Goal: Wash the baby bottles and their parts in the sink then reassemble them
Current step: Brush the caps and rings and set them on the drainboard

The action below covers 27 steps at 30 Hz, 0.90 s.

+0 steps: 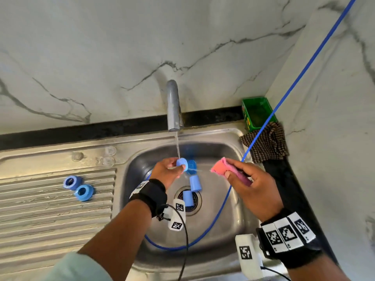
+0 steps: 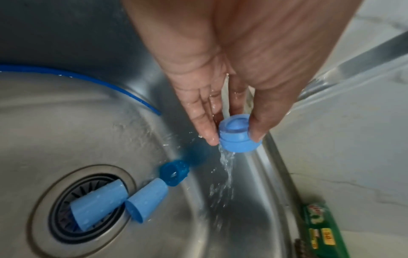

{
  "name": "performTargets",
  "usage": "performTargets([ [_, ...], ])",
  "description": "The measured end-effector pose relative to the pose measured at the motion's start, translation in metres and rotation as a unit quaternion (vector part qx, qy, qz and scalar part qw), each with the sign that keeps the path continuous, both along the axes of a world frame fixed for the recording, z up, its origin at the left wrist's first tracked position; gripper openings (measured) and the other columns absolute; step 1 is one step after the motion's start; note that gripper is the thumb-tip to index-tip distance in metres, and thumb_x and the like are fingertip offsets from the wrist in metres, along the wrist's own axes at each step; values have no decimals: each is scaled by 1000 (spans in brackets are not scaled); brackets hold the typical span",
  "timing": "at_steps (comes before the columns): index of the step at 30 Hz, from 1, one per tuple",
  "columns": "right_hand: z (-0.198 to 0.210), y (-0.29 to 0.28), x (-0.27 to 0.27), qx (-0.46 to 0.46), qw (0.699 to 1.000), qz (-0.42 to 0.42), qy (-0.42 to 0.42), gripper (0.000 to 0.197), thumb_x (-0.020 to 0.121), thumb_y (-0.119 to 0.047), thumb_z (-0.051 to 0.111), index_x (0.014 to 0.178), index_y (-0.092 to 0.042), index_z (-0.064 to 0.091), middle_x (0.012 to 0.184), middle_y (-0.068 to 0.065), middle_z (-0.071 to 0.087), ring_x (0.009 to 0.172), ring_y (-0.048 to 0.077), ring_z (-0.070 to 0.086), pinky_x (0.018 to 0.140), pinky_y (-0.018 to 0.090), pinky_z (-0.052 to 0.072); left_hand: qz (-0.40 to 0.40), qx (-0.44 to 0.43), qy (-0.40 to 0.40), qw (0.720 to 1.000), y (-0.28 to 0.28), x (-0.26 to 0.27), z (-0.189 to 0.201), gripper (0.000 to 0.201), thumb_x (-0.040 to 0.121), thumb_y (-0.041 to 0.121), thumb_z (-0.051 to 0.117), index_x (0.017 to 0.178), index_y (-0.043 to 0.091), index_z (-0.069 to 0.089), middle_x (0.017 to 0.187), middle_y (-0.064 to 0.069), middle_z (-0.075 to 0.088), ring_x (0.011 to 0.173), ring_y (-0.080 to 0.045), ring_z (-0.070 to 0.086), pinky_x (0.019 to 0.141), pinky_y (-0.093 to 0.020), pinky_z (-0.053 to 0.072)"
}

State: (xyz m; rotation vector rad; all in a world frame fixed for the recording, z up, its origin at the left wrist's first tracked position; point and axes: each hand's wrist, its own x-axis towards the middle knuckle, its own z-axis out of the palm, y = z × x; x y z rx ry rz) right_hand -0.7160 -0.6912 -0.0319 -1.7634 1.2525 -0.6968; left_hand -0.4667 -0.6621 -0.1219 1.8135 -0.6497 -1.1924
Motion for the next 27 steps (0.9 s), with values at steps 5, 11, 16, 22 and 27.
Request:
performTargets([
  [5, 17, 11, 2, -37, 999, 6, -15, 37, 89, -24, 75, 119, -44, 70, 113, -23, 70, 109, -4, 63, 97, 20, 49, 9, -62, 35, 997, 20, 6, 36, 31, 90, 13, 74, 120, 15, 67, 112, -7, 73, 98, -19, 70, 71, -21, 56],
  [11, 32, 35, 5, -59, 998, 24, -20, 40, 86, -27, 76, 120, -46, 68, 108, -25, 69, 104, -5, 63, 91, 21, 52, 67, -129, 162, 976, 68, -5, 71, 44, 88, 2, 73, 125, 15, 53, 117, -11, 69, 97, -28, 74, 73, -30, 61],
  [16, 45, 54, 22, -107, 989, 91, -45, 35, 87, -21, 76, 118, -37, 70, 109, -20, 72, 105, 3, 66, 92, 29, 53, 8, -161, 110, 981, 99, -18, 79, 33, 86, 8, 77, 116, 6, 61, 118, -13, 71, 107, -26, 71, 89, -31, 58],
  [22, 44, 71, 38, -221, 959, 176, -5, 39, 87, -28, 72, 124, -41, 66, 112, -18, 68, 107, 12, 62, 95, 35, 50, -79, -205, 100, 970, 126, -29, 90, 33, 82, 29, 78, 111, 12, 74, 110, -12, 75, 112, -30, 68, 101, -40, 52],
  [27, 37, 72, 38, -252, 960, 120, 29, 39, 87, -30, 69, 124, -44, 67, 108, -12, 69, 102, 13, 63, 94, 28, 48, -88, -202, 114, 969, 140, -32, 94, 37, 83, 31, 78, 108, 4, 72, 108, -15, 75, 107, -31, 70, 106, -53, 48],
])
